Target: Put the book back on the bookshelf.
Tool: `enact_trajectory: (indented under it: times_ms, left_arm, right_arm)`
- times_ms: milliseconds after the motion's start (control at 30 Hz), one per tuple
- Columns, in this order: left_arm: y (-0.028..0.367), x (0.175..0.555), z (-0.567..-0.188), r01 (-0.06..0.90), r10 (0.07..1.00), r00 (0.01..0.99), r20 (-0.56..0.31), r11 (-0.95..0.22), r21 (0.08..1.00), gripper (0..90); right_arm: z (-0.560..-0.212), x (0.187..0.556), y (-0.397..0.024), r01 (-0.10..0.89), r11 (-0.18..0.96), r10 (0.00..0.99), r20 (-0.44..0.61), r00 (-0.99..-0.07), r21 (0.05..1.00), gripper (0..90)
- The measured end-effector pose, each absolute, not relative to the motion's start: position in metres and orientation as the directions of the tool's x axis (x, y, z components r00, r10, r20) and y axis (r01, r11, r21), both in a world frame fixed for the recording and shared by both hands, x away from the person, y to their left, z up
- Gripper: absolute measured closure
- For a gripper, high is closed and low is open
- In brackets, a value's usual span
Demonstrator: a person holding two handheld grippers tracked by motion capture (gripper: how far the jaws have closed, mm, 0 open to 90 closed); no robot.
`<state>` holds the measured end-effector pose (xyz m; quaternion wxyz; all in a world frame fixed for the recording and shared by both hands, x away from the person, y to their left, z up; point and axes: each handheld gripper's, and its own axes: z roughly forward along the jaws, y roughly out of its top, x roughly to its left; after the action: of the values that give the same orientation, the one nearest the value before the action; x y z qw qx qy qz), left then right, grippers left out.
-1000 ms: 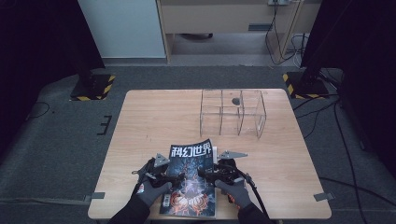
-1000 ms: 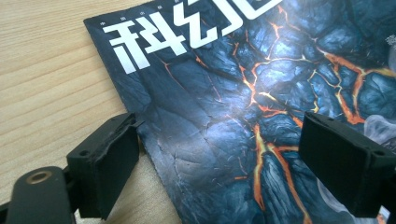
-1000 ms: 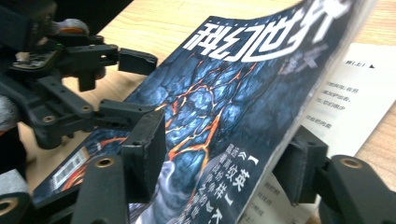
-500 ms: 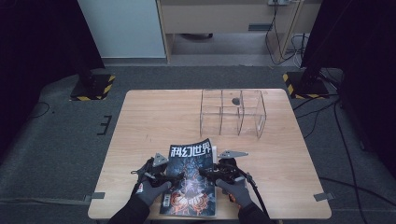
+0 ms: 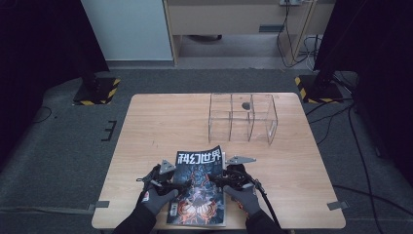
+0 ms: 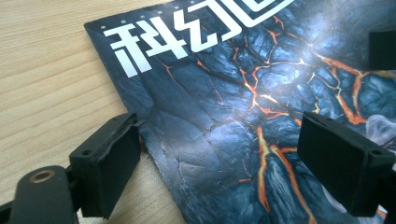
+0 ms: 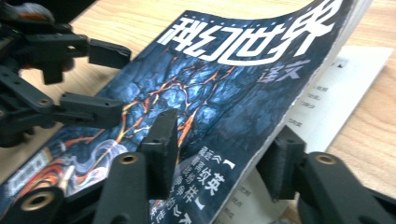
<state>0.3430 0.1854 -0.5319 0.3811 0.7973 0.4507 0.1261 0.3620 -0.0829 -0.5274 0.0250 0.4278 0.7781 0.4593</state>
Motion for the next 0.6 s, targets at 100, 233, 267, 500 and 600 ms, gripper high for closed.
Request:
enact_trajectory:
  times_ms: [100, 233, 267, 500, 600]
  left_arm:
    - [0.185, 0.3427, -0.5321, 0.621, 0.816, 0.561, -0.14, -0.304, 0.722, 12.6]
    - [0.186, 0.343, -0.5317, 0.624, 0.815, 0.561, -0.145, -0.301, 0.721, 13.3]
    - [0.1862, 0.3431, -0.5315, 0.624, 0.815, 0.561, -0.145, -0.301, 0.721, 13.5]
    - [0.1888, 0.3438, -0.5305, 0.627, 0.823, 0.55, -0.143, -0.294, 0.721, 15.9]
    - [0.1909, 0.344, -0.529, 0.627, 0.825, 0.544, -0.15, -0.282, 0.726, 16.1]
  right_arm:
    - [-0.5254, 0.3612, -0.0815, 0.642, 0.225, 0.711, 0.327, -0.623, 0.733, 60.6]
    - [-0.5235, 0.3612, -0.0826, 0.642, 0.227, 0.712, 0.325, -0.623, 0.733, 67.1]
    - [-0.5227, 0.3608, -0.0826, 0.642, 0.231, 0.713, 0.322, -0.623, 0.731, 68.6]
    - [-0.5187, 0.3592, -0.0849, 0.655, 0.215, 0.71, 0.345, -0.614, 0.724, 78.0]
    - [-0.5173, 0.3581, -0.0856, 0.652, 0.212, 0.708, 0.345, -0.616, 0.728, 80.9]
